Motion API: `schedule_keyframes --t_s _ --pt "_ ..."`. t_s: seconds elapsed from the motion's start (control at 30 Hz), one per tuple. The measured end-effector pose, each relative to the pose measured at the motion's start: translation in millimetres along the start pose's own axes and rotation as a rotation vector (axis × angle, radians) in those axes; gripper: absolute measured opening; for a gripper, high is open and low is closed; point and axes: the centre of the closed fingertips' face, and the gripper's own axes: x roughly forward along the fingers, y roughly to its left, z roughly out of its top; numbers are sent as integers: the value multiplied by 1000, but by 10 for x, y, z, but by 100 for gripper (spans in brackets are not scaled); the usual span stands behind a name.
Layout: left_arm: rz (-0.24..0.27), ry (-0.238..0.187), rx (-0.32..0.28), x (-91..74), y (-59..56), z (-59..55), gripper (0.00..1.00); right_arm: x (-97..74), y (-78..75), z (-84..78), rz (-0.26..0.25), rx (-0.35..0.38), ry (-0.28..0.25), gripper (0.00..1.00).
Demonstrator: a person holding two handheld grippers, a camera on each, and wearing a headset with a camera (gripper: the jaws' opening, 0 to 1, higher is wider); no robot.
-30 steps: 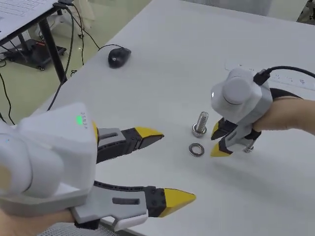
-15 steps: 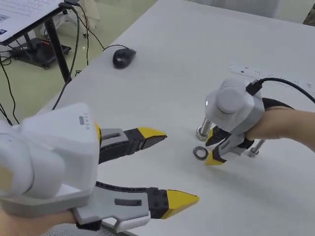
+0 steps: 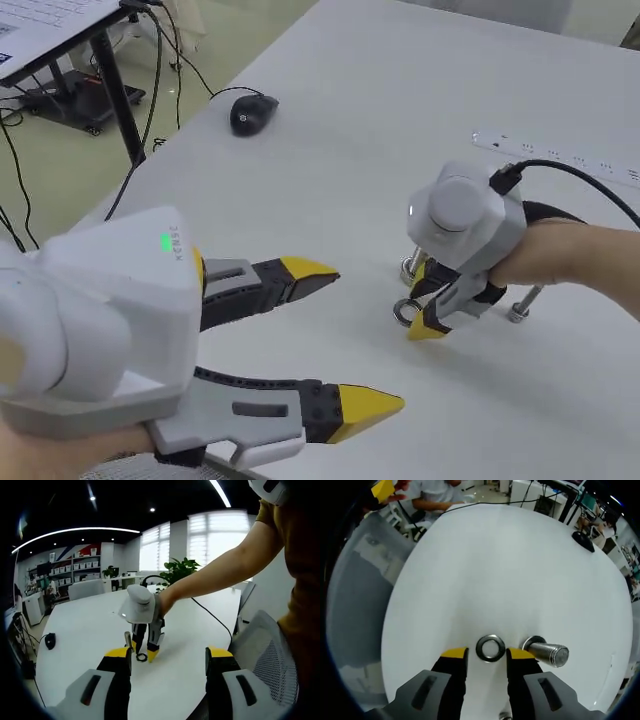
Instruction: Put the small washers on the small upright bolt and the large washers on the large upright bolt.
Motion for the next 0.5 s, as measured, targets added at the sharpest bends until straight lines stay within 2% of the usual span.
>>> schedule_keyframes --t_s 0.5 --pt "0 1 0 18 -8 -11 59 -2 -8 17 -13 38 3 30"
